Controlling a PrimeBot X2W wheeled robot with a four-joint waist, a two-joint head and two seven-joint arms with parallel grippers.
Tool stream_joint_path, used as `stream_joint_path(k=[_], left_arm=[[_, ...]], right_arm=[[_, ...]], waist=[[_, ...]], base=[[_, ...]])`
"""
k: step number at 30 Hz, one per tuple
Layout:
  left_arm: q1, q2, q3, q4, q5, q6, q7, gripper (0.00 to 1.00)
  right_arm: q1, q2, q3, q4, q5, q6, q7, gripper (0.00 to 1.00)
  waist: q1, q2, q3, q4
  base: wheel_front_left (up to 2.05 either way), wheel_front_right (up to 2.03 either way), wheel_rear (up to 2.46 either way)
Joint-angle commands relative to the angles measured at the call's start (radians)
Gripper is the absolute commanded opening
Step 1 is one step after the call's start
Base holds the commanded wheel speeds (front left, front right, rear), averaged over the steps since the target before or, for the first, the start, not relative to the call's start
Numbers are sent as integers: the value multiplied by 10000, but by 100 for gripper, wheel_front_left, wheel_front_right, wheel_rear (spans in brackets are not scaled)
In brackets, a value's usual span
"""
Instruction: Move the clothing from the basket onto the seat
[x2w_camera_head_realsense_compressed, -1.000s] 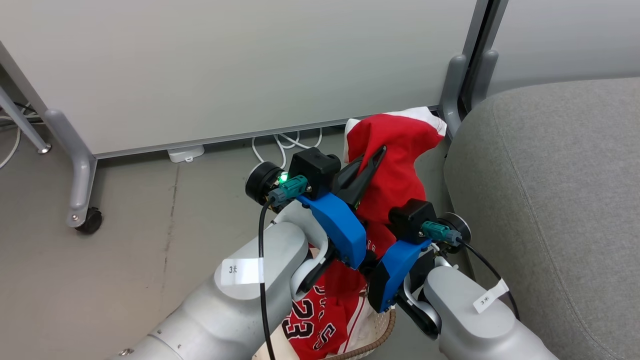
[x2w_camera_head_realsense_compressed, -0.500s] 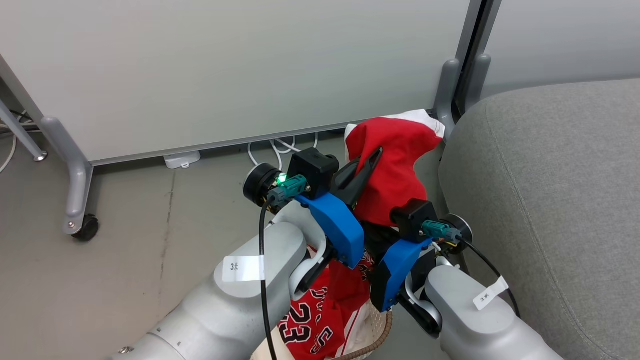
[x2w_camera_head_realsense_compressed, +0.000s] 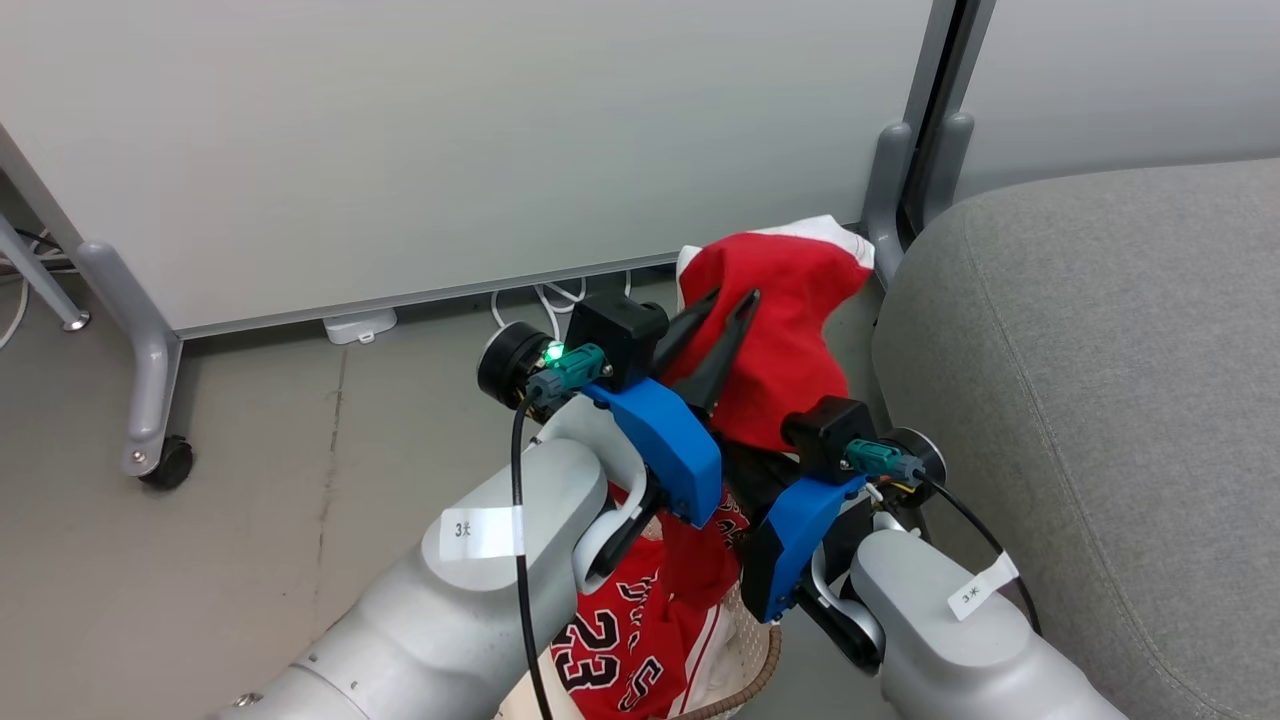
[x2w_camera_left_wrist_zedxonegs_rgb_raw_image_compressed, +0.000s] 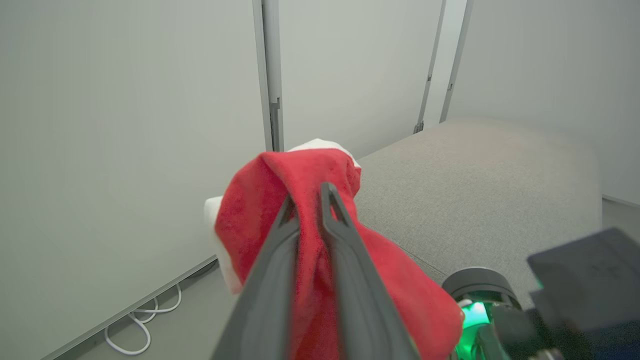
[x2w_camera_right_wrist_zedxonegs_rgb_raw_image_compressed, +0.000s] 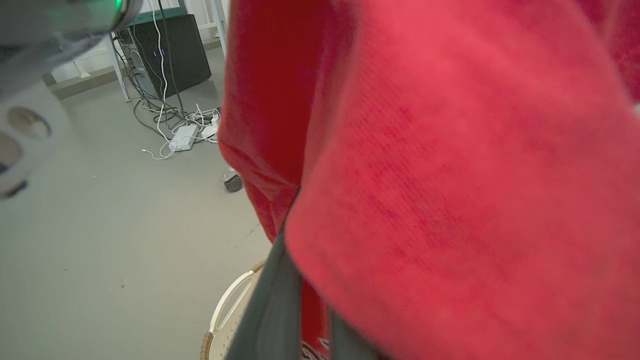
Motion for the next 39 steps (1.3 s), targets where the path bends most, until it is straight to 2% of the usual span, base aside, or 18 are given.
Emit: stream_joint_path(k=[1,9,14,19,30,39], left_arm=[[20,9,155,-62,155,49,-51,100],[1190,556,1443,-997,1110,47,-50,100],[2346,979,2611,-1845,1834,123,-52,100],[3548,1194,3707,-2748,2789,-82,-49,100],[5818,1040,5945,-3880,4459,-436,-49,100],[6964,757,7158,-4223,5210,-634,-49,100]], right_arm=[[51,-22,-35,-55,-33,1,-49,0],[160,-20,-488,-190,-230,1,-50,0],[273,-19,-866,-415,-364,1,-47,0],[335,-20,-1137,-661,-577,1,-45,0],[675,-20,-1522,-1000,-835,2,-45,0],[866,-20,-1678,-1042,-892,1,-45,0]], waist=[[-1,-1,12,-12],[-1,-1,75,14],[-1,-1,144,37],[-1,-1,194,27],[-1,-1,225,-53],[-1,-1,279,-57]], base=[[0,0,0],[0,0,0],[0,0,0],[0,0,0],[0,0,0],[0,0,0]])
